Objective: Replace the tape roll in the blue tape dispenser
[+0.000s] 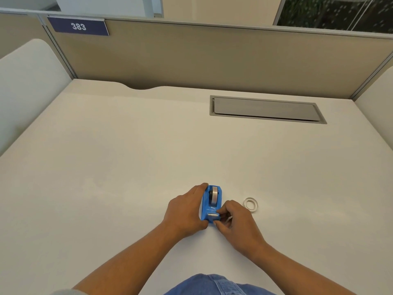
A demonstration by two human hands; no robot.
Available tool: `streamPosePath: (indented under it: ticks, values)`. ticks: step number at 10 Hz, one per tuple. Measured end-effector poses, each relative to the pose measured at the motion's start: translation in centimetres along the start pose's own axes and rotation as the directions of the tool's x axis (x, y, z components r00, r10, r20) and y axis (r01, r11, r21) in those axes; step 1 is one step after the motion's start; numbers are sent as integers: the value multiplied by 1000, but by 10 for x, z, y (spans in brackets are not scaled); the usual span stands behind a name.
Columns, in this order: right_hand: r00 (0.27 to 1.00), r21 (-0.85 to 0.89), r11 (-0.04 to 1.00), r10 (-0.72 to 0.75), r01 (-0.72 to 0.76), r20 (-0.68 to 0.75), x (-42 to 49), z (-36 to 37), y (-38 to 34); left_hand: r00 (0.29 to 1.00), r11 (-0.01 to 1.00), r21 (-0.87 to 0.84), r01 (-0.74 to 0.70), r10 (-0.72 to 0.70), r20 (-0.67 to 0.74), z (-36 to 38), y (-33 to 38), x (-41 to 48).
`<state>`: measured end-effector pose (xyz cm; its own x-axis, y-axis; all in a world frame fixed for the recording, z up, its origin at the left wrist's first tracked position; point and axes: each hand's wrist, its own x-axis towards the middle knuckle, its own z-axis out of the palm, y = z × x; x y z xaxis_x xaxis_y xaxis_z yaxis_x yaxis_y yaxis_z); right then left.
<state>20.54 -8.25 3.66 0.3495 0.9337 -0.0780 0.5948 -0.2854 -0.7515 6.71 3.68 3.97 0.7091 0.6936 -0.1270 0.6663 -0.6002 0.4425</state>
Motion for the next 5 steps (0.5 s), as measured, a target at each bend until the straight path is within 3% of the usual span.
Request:
streamPosePath:
  ticks: [3, 5]
  values:
    - [997, -39, 996, 77, -77, 0, -9, -3, 11, 1000, 998, -62, -16, 15, -20, 19, -11, -9]
    - [997, -194, 980, 24, -37, -69, -13, -1, 21, 998, 995, -97, -35, 30, -51, 21, -17, -19]
